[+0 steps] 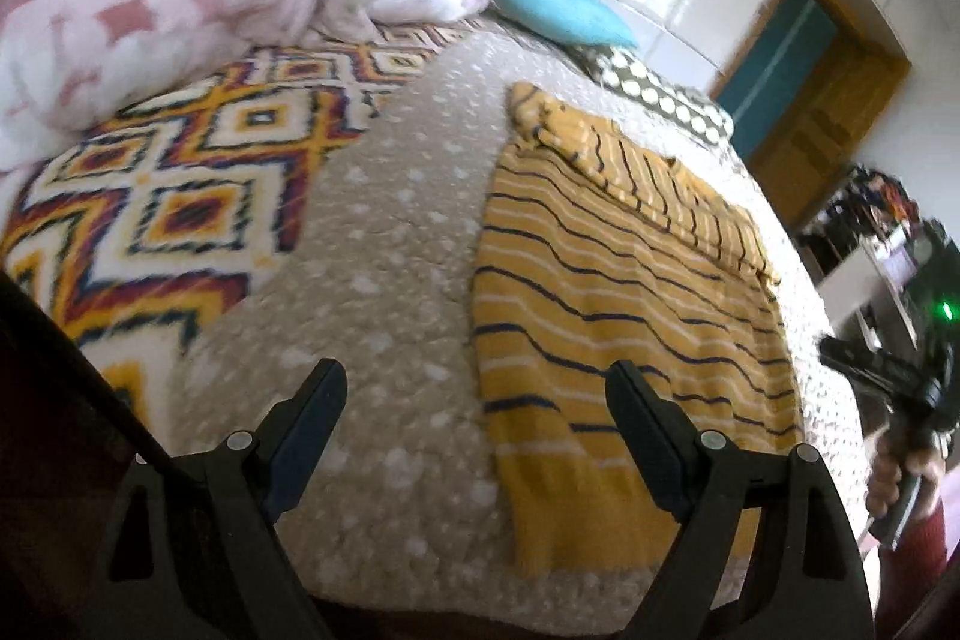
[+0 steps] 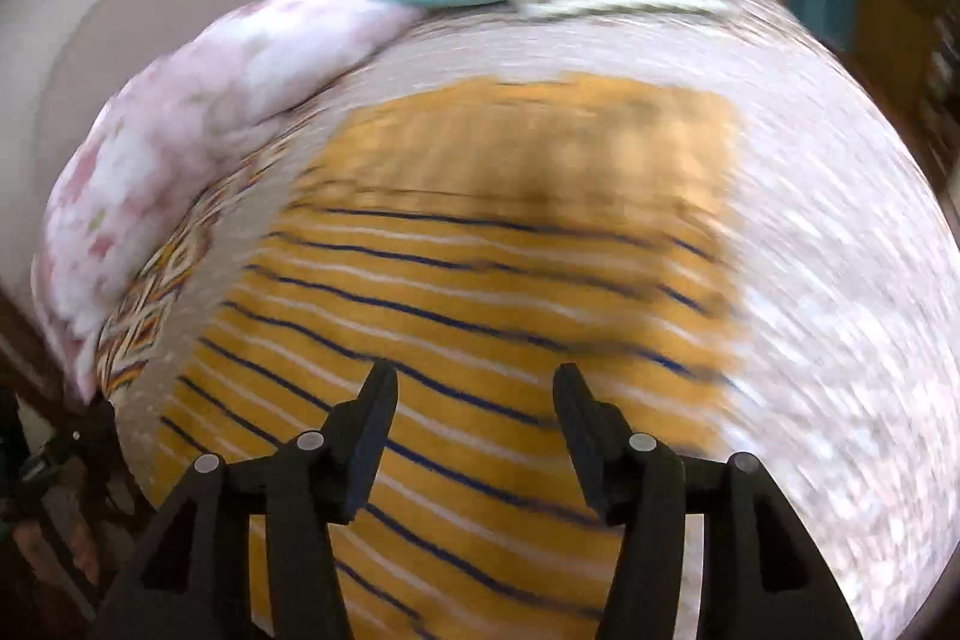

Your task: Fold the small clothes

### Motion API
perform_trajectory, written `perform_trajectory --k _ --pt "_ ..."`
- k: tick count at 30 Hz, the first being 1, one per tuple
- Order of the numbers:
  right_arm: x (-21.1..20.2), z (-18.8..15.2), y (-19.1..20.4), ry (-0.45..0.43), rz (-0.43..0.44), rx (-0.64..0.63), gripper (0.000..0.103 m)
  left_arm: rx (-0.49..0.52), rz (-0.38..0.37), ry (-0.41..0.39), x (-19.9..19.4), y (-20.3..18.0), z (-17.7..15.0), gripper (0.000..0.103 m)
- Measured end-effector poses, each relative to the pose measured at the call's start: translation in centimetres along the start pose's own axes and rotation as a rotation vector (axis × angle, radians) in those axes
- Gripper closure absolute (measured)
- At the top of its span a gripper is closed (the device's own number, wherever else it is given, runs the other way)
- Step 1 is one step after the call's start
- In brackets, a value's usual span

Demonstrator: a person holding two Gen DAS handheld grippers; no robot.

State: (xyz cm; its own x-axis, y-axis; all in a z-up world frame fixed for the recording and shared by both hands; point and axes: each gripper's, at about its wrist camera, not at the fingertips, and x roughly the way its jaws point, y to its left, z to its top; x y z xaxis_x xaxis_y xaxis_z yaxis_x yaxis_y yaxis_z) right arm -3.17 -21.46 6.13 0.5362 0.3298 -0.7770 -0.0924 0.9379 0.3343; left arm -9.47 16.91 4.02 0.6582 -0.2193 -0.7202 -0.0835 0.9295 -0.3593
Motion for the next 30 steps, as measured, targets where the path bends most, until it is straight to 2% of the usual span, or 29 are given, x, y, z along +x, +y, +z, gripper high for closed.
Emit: perform_trajectory --k 2,3,4,5,8,9,12,17,18,19,21,24,30 --pt "-1.0 -1.2 -3.0 -0.012 0.011 0.096 0.044 0.007 -0.047 0.061 2.2 0.1 0.7 0.018" --pt "-1.4 -2.4 -4.5 -0.015 0.025 0.153 0.044 0.002 -0.079 0.096 3.2 0.2 0.9 0.025" --pt "-1.5 -3.1 -5.3 -0.016 0.037 0.181 0.044 -0.009 -0.112 0.137 4.2 0.3 1.1 0.035" --pt "-1.5 -4.2 -6.1 -0.016 0.064 0.217 0.044 -0.031 -0.147 0.181 5.5 0.5 1.2 0.040" --pt "-0.6 -6.7 -6.6 -0.005 0.174 0.285 0.044 -0.057 -0.186 0.200 6.7 0.5 1.6 0.052" --pt "0.1 -7.4 -6.3 0.001 0.209 0.303 0.044 -0.073 -0.222 0.210 6.9 0.4 1.5 0.059" --pt "1.4 -8.9 -5.2 0.003 0.291 0.330 0.044 -0.132 -0.315 0.243 7.5 0.0 0.8 0.061" --pt "2.0 -9.6 -4.2 -0.017 0.409 0.370 0.043 -0.079 -0.298 0.224 6.9 -1.9 -1.0 0.061" --pt "2.1 -9.6 -4.4 -0.019 0.431 0.385 0.044 -0.081 -0.309 0.230 6.8 -2.1 -1.2 0.067" --pt "2.0 -10.0 -4.9 -0.019 0.456 0.402 0.045 -0.087 -0.322 0.241 6.8 -2.1 -1.5 0.077" --pt "2.0 -10.6 -5.4 -0.019 0.501 0.438 0.049 -0.098 -0.322 0.252 6.7 -2.1 -2.3 0.084" --pt "1.9 -11.4 -5.1 -0.006 0.537 0.444 0.053 -0.113 -0.321 0.247 6.3 -1.9 -3.1 0.085" --pt "2.3 -13.0 -2.5 0.037 0.548 0.363 0.056 -0.130 -0.305 0.237 6.1 -2.2 -3.6 0.085"
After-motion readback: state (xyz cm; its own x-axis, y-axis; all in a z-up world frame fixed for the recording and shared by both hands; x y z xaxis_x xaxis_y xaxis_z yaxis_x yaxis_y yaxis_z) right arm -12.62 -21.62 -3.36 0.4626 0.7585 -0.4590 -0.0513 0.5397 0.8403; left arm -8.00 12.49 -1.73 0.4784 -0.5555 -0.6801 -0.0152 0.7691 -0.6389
